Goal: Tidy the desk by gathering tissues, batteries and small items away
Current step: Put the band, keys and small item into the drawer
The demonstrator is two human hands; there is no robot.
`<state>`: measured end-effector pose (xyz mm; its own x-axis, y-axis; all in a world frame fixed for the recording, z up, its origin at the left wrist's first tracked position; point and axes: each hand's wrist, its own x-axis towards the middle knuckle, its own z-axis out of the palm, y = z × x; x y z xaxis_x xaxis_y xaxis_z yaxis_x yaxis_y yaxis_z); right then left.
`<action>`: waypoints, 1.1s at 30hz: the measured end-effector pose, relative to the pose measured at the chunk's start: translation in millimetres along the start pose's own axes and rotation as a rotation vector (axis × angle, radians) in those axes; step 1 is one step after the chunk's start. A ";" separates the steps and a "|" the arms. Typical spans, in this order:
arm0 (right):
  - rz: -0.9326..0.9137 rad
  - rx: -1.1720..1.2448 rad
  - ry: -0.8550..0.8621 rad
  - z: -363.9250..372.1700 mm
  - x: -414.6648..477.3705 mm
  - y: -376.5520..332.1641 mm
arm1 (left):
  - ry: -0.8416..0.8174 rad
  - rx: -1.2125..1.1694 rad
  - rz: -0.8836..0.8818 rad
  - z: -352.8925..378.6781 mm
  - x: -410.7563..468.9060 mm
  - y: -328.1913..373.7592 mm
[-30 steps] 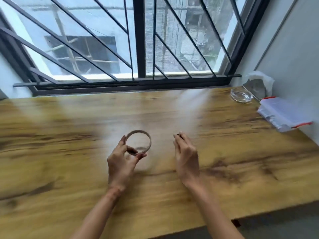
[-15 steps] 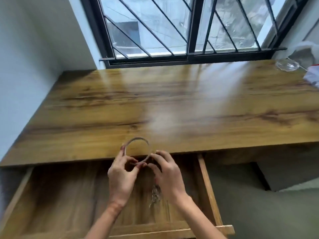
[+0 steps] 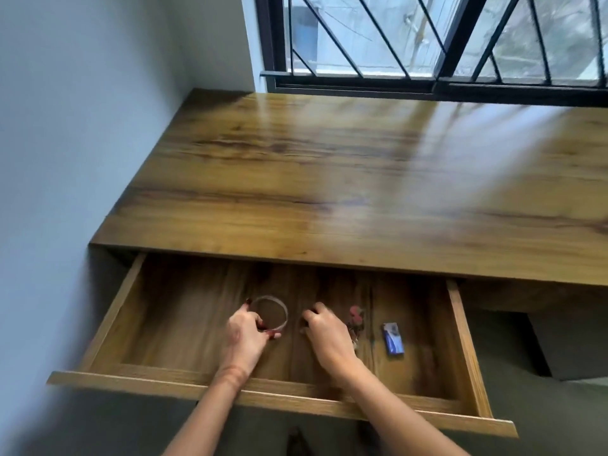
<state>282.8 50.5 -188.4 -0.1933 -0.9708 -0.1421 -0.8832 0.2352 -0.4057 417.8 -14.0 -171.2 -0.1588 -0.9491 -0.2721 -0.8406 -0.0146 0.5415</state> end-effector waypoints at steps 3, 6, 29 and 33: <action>-0.007 -0.043 0.013 5.8 3.1 2.4 | -0.035 0.038 -0.002 5.2 4.5 -7.5; -0.022 -0.089 0.000 8.1 3.1 1.8 | -0.054 0.088 0.027 5.9 3.4 -11.4; -0.094 -0.228 0.420 3.7 -148.4 4.9 | 0.145 0.411 0.497 10.3 -121.4 -42.7; -0.059 -0.323 0.353 8.2 -160.8 25.6 | 0.090 0.565 0.485 11.7 -125.6 -49.9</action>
<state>294.8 213.0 -183.4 -0.2227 -0.9520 0.2102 -0.9737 0.2068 -0.0951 473.6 109.5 -173.4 -0.5568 -0.8301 -0.0281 -0.8287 0.5530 0.0863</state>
